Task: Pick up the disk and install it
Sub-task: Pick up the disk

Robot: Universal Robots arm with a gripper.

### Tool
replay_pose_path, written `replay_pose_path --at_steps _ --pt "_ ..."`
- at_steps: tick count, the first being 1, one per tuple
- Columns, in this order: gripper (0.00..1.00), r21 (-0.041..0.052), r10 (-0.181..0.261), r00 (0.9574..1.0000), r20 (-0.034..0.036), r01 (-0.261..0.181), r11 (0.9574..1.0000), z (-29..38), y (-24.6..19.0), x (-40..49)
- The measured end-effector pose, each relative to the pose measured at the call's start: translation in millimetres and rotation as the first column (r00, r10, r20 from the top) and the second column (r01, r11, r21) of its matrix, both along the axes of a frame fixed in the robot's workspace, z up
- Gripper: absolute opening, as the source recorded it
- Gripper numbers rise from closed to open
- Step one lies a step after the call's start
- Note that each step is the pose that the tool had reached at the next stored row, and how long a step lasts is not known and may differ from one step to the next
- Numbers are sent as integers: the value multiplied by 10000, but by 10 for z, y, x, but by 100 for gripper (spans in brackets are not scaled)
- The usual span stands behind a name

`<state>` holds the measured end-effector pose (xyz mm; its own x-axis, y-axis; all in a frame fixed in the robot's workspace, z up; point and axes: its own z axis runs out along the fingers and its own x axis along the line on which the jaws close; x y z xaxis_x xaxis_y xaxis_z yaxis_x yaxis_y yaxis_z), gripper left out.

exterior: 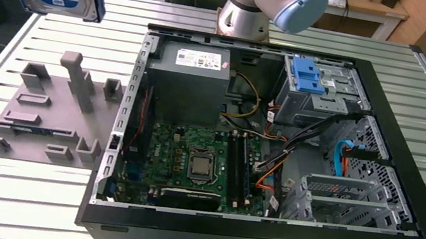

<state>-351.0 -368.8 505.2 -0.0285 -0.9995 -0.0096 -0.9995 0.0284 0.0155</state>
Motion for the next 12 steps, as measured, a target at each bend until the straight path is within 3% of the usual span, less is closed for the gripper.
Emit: replay_pose_path --at_steps 5,12 --pt "36 0 0 10000 -1 0 10000 0 -43 43" --pt "36 0 0 10000 0 0 10000 0 -58 121"
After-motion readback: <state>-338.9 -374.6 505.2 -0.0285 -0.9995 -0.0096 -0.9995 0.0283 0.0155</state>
